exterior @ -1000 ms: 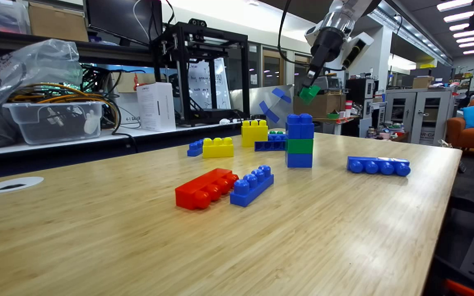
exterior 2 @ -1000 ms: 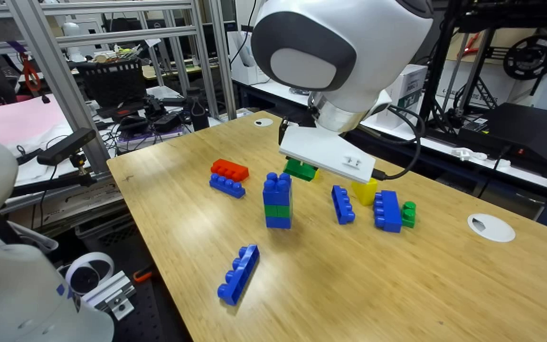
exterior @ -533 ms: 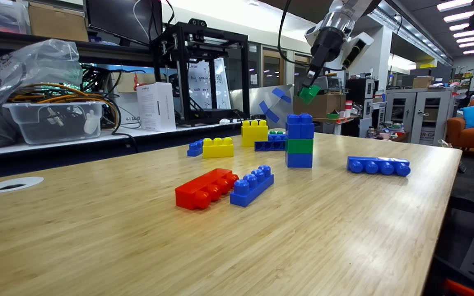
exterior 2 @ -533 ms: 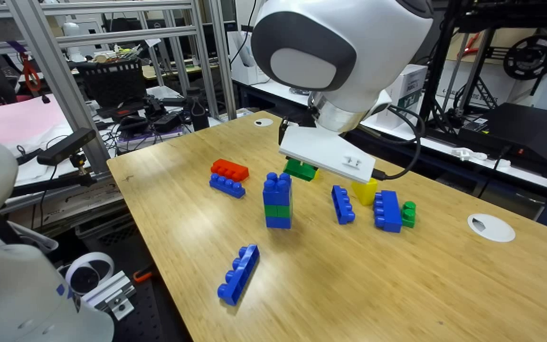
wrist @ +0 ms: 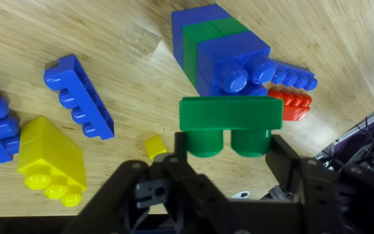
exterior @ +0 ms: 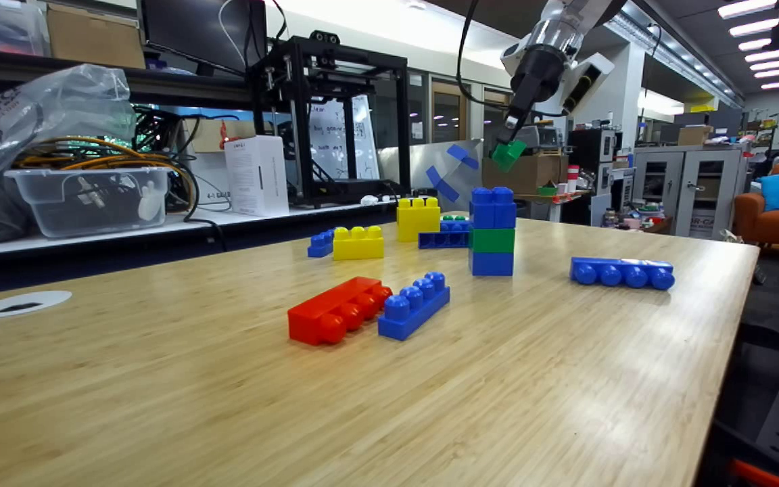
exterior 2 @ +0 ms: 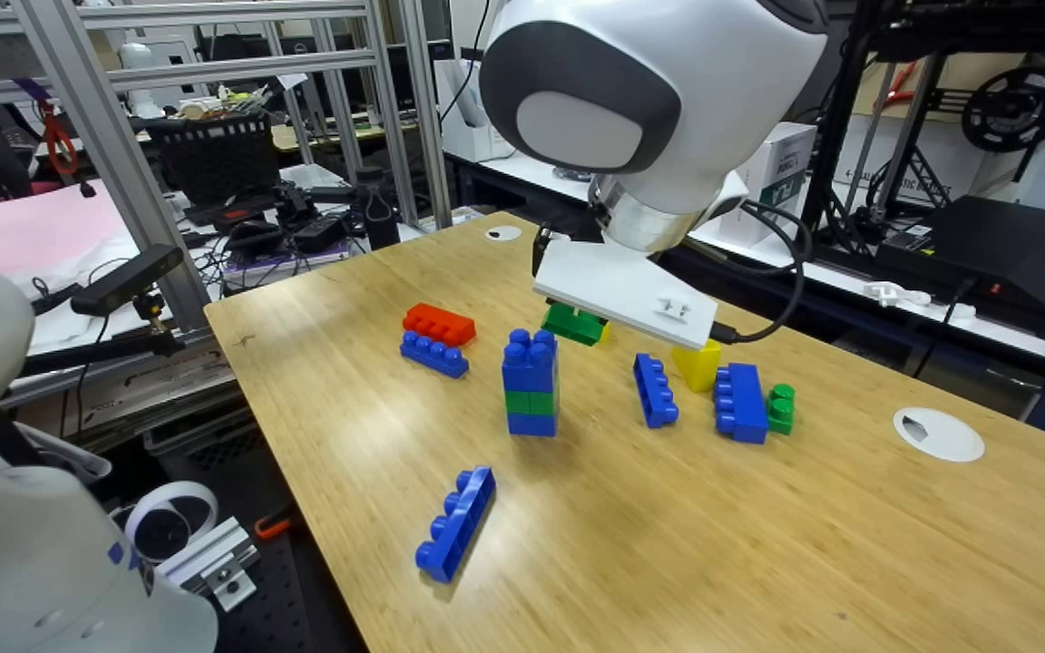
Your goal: Move the stack of blocks to the right then place a green block on the top
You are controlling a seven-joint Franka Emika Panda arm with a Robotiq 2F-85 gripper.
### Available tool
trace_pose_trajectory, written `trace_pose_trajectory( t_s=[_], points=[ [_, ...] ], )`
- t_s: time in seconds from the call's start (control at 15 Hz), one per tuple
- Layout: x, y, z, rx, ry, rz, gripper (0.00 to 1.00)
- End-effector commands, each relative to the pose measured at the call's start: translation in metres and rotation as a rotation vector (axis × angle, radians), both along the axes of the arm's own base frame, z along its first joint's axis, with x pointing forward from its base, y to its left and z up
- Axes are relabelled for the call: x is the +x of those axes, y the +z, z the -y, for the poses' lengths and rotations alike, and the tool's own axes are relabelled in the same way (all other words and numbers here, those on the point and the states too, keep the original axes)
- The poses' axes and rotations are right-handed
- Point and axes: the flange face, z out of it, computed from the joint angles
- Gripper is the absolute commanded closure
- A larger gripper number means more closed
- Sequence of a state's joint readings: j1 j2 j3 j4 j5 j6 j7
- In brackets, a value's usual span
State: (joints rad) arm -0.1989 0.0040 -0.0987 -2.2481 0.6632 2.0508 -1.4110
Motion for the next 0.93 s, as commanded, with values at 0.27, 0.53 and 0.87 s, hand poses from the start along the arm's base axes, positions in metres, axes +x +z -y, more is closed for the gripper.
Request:
trace_pose_trajectory(
  t_s=[0.27, 0.53, 0.87],
  points=[
    [0.006, 0.011, -0.02, 0.041, 0.119, 0.059, 0.62],
    [0.009, 0.015, -0.041, 0.089, 0.27, 0.134, 0.62],
    [0.012, 0.014, -0.043, 0.188, 0.522, 0.199, 0.62]
  ],
)
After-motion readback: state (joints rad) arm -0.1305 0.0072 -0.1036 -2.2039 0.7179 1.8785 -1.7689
